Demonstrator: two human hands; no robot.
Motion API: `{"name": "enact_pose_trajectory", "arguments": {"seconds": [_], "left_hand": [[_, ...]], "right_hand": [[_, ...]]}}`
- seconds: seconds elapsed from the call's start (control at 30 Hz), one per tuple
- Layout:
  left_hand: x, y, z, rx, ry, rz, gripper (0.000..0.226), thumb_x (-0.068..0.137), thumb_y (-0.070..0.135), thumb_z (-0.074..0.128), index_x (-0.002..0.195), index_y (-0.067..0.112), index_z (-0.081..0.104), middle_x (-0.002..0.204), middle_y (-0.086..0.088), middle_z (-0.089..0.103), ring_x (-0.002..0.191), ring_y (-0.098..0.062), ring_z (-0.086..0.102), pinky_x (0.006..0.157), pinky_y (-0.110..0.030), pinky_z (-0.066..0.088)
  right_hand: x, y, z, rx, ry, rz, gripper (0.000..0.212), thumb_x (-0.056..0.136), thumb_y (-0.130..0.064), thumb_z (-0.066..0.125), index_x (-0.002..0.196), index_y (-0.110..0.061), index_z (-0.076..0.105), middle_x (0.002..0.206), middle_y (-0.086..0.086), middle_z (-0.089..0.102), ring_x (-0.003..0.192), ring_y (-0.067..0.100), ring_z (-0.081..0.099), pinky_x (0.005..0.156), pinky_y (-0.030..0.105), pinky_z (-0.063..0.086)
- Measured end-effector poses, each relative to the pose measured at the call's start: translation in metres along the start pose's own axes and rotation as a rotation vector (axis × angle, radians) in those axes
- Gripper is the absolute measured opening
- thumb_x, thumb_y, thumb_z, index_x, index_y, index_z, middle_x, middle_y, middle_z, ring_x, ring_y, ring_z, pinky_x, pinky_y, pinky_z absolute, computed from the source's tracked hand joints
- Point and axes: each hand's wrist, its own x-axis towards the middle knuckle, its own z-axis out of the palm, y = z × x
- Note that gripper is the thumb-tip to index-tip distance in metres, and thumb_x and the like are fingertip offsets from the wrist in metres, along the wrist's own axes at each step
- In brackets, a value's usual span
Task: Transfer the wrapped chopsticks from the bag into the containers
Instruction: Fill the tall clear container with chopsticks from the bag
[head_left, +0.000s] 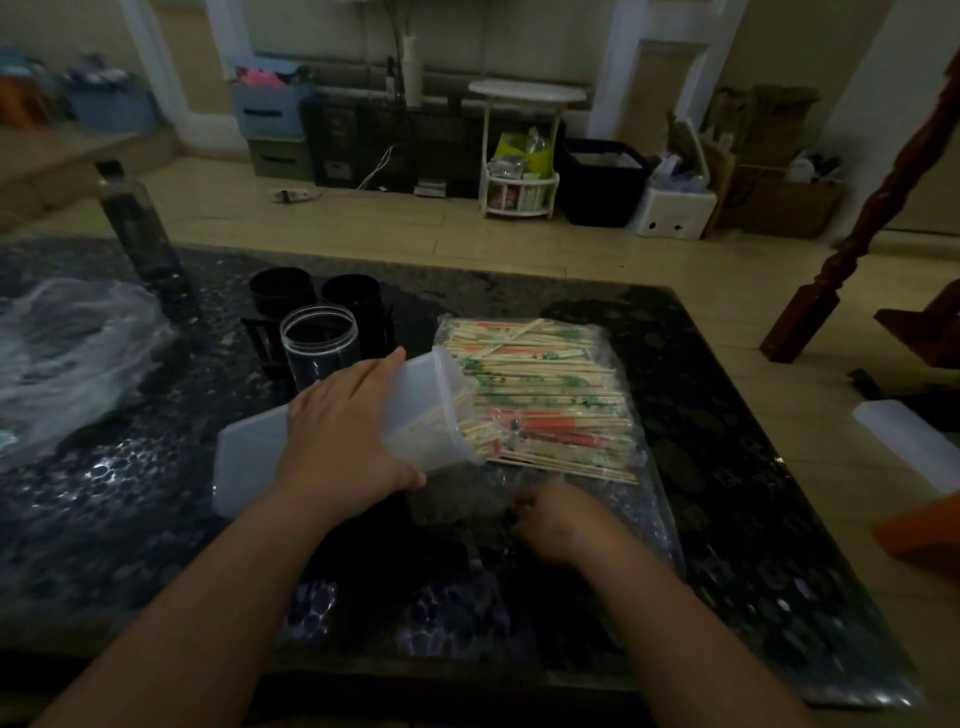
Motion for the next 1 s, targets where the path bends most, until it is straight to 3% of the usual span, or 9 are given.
{"name": "enact_pose_trajectory", "arguments": {"seconds": [0.13,0.2,0.27,0.33,0.43,0.5,0.63,0.87,1.0], "left_hand": [[0.000,0.001,0.000,0.005,-0.011,0.003,0.127,0.052,0.052,0.087,0.153,0.037,0.011,0.154,0.008,0.026,0.139,-0.016,0.023,0.112,-0.036,0.015],[0.000,0.001,0.000,0.003,-0.014,0.004,0.127,0.053,0.051,0.087,0.153,0.037,0.010,0.154,0.008,0.026,0.139,-0.015,0.022,0.112,-0.035,0.014],[0.000,0.001,0.000,0.003,-0.010,0.001,0.128,0.052,0.052,0.087,0.153,0.037,0.010,0.154,0.008,0.026,0.139,-0.015,0.023,0.112,-0.035,0.015],[0.001,0.000,0.000,0.004,-0.005,0.001,0.128,0.051,0.053,0.087,0.153,0.037,0.010,0.154,0.007,0.026,0.139,-0.016,0.023,0.111,-0.035,0.016],[0.001,-0.001,0.001,0.001,-0.008,0.000,0.128,0.052,0.052,0.087,0.153,0.038,0.010,0.154,0.007,0.027,0.140,-0.016,0.023,0.111,-0.035,0.016],[0.002,-0.001,0.001,0.004,-0.005,0.005,0.128,0.051,0.052,0.087,0.153,0.037,0.011,0.154,0.007,0.028,0.139,-0.016,0.024,0.111,-0.035,0.016],[0.002,-0.002,0.001,0.000,-0.002,0.003,0.127,0.052,0.053,0.087,0.153,0.038,0.011,0.154,0.008,0.027,0.139,-0.015,0.023,0.110,-0.035,0.016],[0.003,-0.004,0.000,-0.017,-0.005,-0.011,0.127,0.052,0.052,0.087,0.153,0.039,0.010,0.155,0.008,0.026,0.141,-0.015,0.022,0.111,-0.035,0.014],[0.003,-0.004,0.000,-0.025,-0.012,-0.013,0.128,0.052,0.051,0.087,0.153,0.039,0.010,0.155,0.008,0.025,0.141,-0.015,0.020,0.112,-0.035,0.013]], "right_hand": [[0.005,0.000,0.007,0.088,0.025,0.043,0.083,0.093,-0.022,0.052,0.156,-0.022,-0.002,0.138,0.018,0.055,0.125,0.029,0.055,0.102,0.036,0.043],[0.012,0.004,0.012,0.194,0.096,0.090,0.089,0.094,-0.023,0.052,0.155,-0.021,-0.013,0.134,0.020,0.057,0.121,0.030,0.057,0.100,0.039,0.044],[0.016,0.007,0.016,0.381,0.273,0.075,0.078,0.093,-0.021,0.052,0.156,-0.026,0.005,0.122,0.018,0.063,0.109,0.032,0.062,0.090,0.038,0.048],[0.018,0.010,0.017,0.394,0.462,-0.002,0.053,0.092,-0.020,0.054,0.142,-0.029,0.040,0.114,0.010,0.065,0.100,0.031,0.062,0.079,0.034,0.047],[0.025,0.015,0.018,0.199,0.562,-0.165,0.022,0.092,-0.020,0.056,0.110,-0.024,0.069,0.122,-0.003,0.060,0.109,0.025,0.057,0.087,0.035,0.046],[0.030,0.017,0.017,0.135,0.527,-0.227,0.029,0.092,-0.021,0.053,0.118,-0.026,0.066,0.128,-0.004,0.059,0.119,0.022,0.052,0.098,0.039,0.044],[0.031,0.020,0.013,0.022,0.367,-0.132,0.046,0.091,-0.019,0.046,0.136,-0.027,0.049,0.142,0.004,0.049,0.128,0.027,0.045,0.107,0.043,0.037],[0.035,0.022,0.018,-0.051,0.306,-0.018,0.047,0.096,-0.026,0.045,0.143,-0.032,0.040,0.149,0.002,0.035,0.135,0.033,0.037,0.114,0.048,0.026],[0.034,0.022,0.018,-0.080,0.322,-0.003,0.045,0.095,-0.028,0.046,0.139,-0.035,0.045,0.144,0.002,0.042,0.132,0.032,0.038,0.109,0.045,0.030]]}}
